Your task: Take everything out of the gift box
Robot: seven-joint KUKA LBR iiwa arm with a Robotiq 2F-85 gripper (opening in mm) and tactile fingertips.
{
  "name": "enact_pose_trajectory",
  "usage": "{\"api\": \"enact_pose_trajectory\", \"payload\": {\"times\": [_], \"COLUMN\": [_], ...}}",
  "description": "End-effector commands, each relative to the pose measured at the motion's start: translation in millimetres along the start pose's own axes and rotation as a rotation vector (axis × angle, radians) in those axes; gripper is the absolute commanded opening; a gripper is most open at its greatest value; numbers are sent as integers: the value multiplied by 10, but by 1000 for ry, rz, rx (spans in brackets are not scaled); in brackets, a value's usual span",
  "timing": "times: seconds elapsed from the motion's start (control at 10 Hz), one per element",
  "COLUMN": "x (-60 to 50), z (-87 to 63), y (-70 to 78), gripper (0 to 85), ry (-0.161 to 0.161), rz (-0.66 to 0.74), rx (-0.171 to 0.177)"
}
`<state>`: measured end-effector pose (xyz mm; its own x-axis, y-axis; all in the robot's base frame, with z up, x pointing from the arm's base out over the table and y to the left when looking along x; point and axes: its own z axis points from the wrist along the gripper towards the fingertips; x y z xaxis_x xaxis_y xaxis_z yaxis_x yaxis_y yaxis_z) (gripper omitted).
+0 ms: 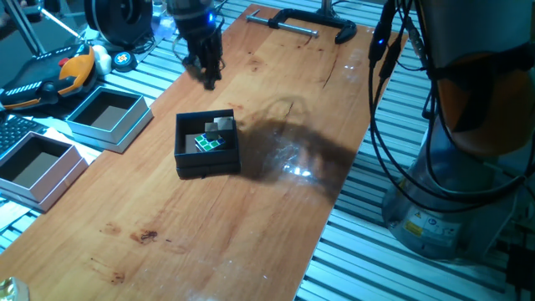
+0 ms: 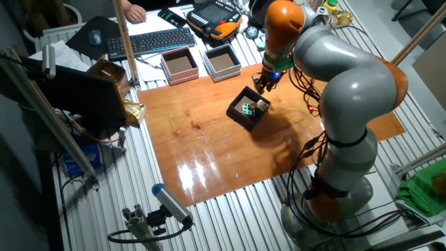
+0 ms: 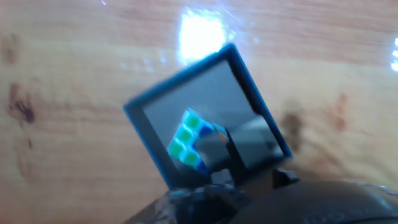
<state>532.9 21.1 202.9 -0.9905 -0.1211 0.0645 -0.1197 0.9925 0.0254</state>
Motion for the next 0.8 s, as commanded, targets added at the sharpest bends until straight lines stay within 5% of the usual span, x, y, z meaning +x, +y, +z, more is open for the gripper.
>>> {"api": "enact_pose_trajectory", "payload": {"times": [0.0,0.3,0.7], "x": [-46,-113,-91], "z": [187,603,709], "y": [14,88,104], "gripper": [687,733,740], "ry": [-11,-29,-13], "rz": [-3,-27,-39], "rx": [-4,-31,-38]}}
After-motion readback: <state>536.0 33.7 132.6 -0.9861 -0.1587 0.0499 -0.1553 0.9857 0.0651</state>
